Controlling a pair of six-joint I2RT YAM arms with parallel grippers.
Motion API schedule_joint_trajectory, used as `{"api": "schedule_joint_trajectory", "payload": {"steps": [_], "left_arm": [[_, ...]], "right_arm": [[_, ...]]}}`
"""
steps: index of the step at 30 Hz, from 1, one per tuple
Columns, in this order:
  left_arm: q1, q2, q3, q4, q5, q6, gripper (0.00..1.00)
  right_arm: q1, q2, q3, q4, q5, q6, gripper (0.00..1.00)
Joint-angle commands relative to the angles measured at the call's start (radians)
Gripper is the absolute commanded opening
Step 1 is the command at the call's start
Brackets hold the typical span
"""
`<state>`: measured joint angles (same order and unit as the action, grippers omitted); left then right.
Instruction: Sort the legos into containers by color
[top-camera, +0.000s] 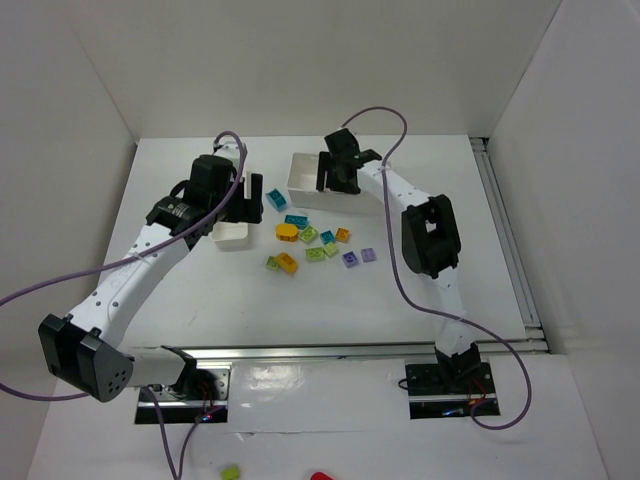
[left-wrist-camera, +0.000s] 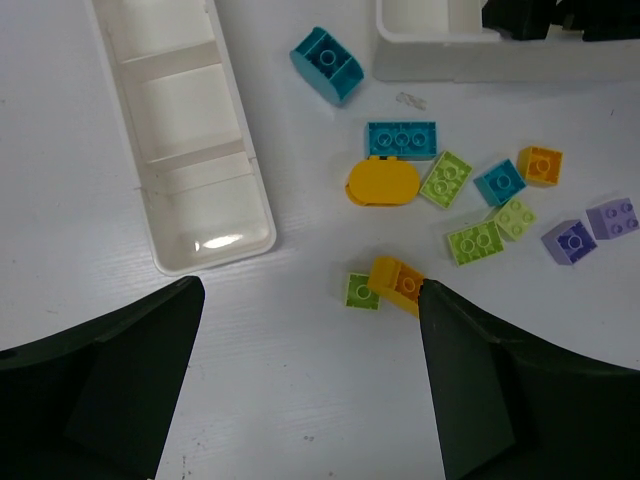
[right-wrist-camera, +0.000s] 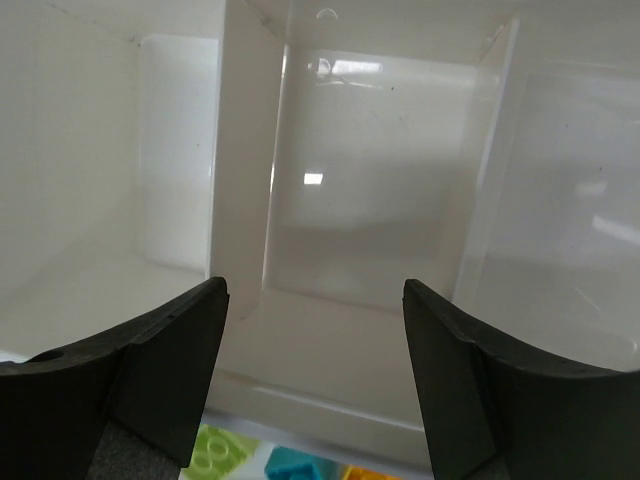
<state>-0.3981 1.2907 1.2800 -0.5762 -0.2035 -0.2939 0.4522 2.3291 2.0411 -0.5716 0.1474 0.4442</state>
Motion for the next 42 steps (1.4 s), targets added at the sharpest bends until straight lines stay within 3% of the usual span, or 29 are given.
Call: {"api": "schedule_joint_trajectory", "payload": {"steps": [1, 4, 14, 18, 19, 22, 28, 31, 42], "left_arm": [[-0.004, -0.031, -0.007, 0.007, 0.001, -0.002, 0.97], [-0.004, -0.031, -0.016, 0.007, 0.001, 0.007, 0.97], [-0.004, -0.022, -0.025, 0.007, 0.01, -0.014, 0.97], [-0.004, -0.001, -0.048, -0.002, 0.001, -0.014, 0.97], [-0.004, -0.001, -0.063, -0.013, 0.001, -0.014, 0.97], [-0.013, 0.044, -0.083, -0.036, 0.039, -0.031, 0.97], [-0.041, 0.108, -0.142, -0.045, 0.043, -0.122, 0.88], [-0.05, 0.139, -0.162, -0.054, 0.042, -0.157, 0.86], [-0.068, 0.188, -0.196, -0.045, 0.093, -0.211, 0.84]], "right_arm": [[0.032, -0.122, -0.08, -0.062, -0.002, 0.005, 0.78], [0.055, -0.183, -0.146, -0.071, -0.014, 0.028, 0.78], [0.154, -0.442, -0.252, -0.074, 0.181, 0.021, 0.83], [0.181, -0.673, -0.513, -0.018, 0.277, 0.033, 0.83], [0.181, -0.709, -0.647, 0.011, 0.287, 0.042, 0.86], [0.181, -0.793, -0.804, 0.012, 0.276, 0.119, 0.88], [0.16, -0.817, -1.035, 0.117, 0.183, 0.133, 0.88], [0.151, -0.774, -1.049, 0.13, 0.182, 0.123, 0.79], [0.074, -0.61, -1.061, 0.251, 0.165, 0.031, 0.75]]}}
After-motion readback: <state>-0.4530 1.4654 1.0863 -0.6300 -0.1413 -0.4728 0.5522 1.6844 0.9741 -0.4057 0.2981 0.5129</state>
